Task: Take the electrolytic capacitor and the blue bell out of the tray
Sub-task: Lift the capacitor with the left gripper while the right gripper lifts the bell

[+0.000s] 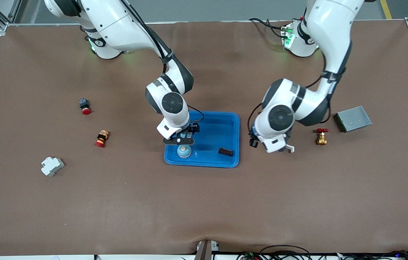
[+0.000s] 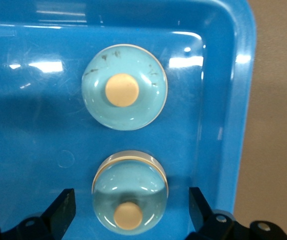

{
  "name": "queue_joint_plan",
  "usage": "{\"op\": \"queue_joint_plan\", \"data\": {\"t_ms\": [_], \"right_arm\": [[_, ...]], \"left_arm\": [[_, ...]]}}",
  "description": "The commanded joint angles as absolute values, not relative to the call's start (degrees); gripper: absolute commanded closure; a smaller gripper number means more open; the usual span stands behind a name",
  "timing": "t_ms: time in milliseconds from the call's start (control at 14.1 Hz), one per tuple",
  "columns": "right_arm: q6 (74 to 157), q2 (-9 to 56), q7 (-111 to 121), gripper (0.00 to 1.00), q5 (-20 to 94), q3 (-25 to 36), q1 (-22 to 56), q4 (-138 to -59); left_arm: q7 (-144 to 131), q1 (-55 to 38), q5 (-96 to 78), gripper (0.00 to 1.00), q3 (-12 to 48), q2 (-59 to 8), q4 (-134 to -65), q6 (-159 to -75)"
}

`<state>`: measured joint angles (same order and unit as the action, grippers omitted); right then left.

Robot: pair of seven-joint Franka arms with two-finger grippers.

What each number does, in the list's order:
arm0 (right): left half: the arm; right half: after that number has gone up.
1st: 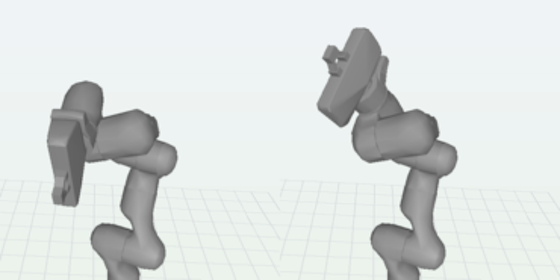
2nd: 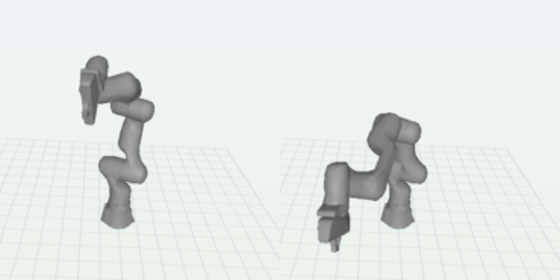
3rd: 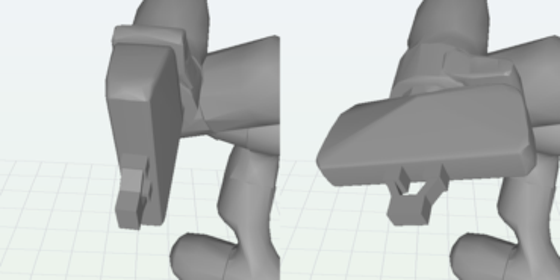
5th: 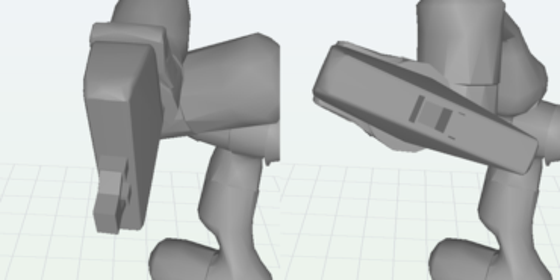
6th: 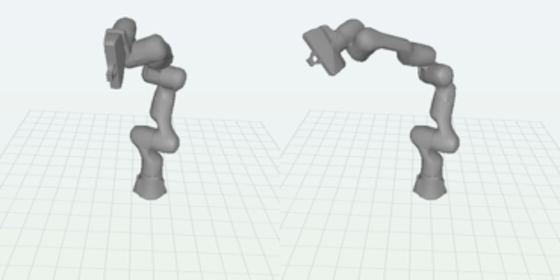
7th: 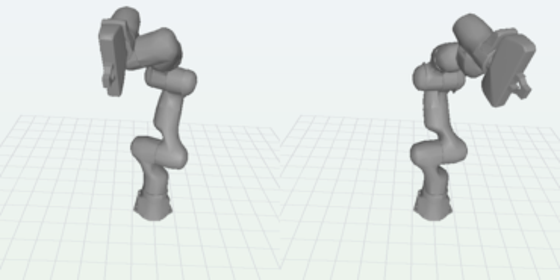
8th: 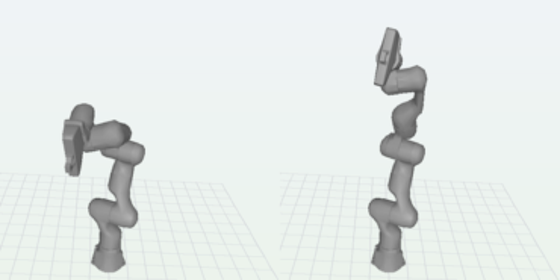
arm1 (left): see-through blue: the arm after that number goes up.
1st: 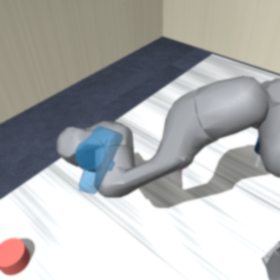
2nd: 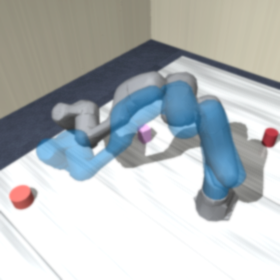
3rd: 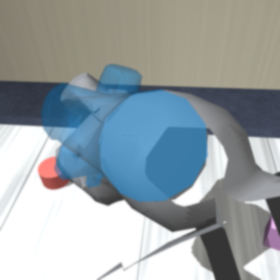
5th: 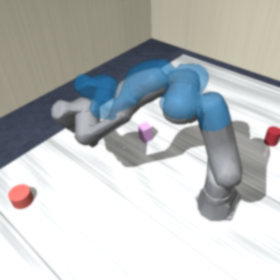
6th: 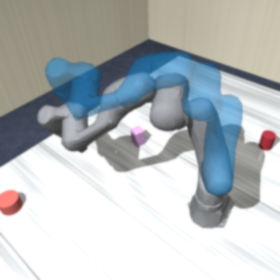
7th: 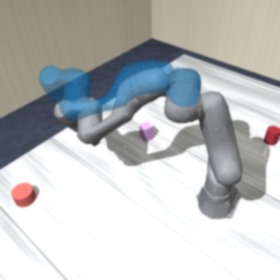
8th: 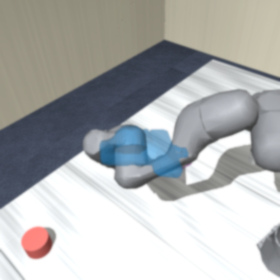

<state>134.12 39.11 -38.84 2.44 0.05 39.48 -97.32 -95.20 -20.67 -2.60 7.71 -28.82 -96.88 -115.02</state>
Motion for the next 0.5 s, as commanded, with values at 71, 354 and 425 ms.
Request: {"op": "queue_joint_plan", "data": {"t_ms": [71,354,425], "right_arm": [[135.3,40.3,-38.5,0.00,2.4,0.5,40.2,-96.6],[135.7,40.7,-38.5,0.00,2.4,0.5,40.2,-96.5],[135.8,40.7,-38.4,0.00,2.4,0.5,40.2,-96.5]], "left_arm": [[-90.0,-14.3,3.8,1.00,7.9,-29.2,-100.2,-116.6],[-85.7,-10.7,4.0,1.00,8.1,-28.4,-102.9,-117.3],[-84.9,-10.1,4.0,1.00,8.0,-28.4,-103.5,-117.4]]}}
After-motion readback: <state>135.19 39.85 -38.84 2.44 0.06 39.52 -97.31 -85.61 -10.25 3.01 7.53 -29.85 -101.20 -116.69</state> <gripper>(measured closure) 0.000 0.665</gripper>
